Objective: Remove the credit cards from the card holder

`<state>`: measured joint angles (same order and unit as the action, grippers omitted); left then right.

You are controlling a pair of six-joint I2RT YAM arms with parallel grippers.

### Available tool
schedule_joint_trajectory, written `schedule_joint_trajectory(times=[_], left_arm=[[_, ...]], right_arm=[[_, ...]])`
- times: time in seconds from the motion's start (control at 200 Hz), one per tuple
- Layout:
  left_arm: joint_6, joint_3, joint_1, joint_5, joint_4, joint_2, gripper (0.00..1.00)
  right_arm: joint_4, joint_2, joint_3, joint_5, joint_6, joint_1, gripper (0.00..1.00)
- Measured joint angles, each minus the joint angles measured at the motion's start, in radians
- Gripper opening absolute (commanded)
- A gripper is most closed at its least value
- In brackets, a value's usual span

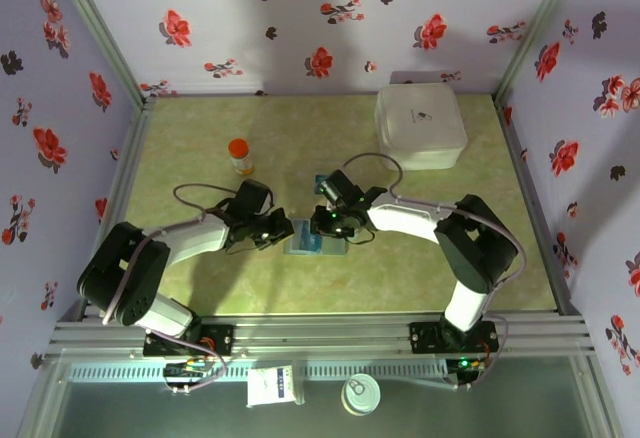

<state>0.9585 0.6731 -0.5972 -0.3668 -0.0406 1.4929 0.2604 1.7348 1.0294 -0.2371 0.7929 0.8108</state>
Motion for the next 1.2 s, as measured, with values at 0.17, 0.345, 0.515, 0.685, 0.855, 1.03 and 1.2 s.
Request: schedule_joint_trajectory(times=[0.17, 0.345, 0.515, 0.685, 0.855, 1.03, 1.2], left_arm=[[-0.008, 0.063, -0.037, 0.0, -0.005, 0.031, 0.04], [-0.023, 0.078, -0.052, 0.003, -0.008, 0.08, 0.04], [-0.035, 0.078, -0.052, 0.029, -0.037, 0.096, 0.03], [-0.046, 0.078, -0.052, 0.053, -0.051, 0.096, 0.03], [-0.049, 0.078, -0.052, 0.06, -0.051, 0.096, 0.03], [-0.049, 0.078, -0.052, 0.061, -0.051, 0.097, 0.03], [-0.049, 0.078, -0.052, 0.061, -0.051, 0.098, 0.03]], right_arm=[[-0.001, -0.021, -0.026, 0.005, 0.0, -0.002, 0.24], [-0.016, -0.043, -0.071, 0.0, 0.005, -0.019, 0.24], [-0.073, -0.047, -0.109, -0.031, 0.03, -0.037, 0.24], [-0.133, -0.039, -0.129, -0.067, 0.055, -0.041, 0.24], [-0.171, -0.026, -0.135, -0.086, 0.07, -0.041, 0.24], [-0.186, -0.019, -0.146, -0.089, 0.076, -0.041, 0.24], [-0.19, -0.01, -0.15, -0.089, 0.076, -0.043, 0.24]])
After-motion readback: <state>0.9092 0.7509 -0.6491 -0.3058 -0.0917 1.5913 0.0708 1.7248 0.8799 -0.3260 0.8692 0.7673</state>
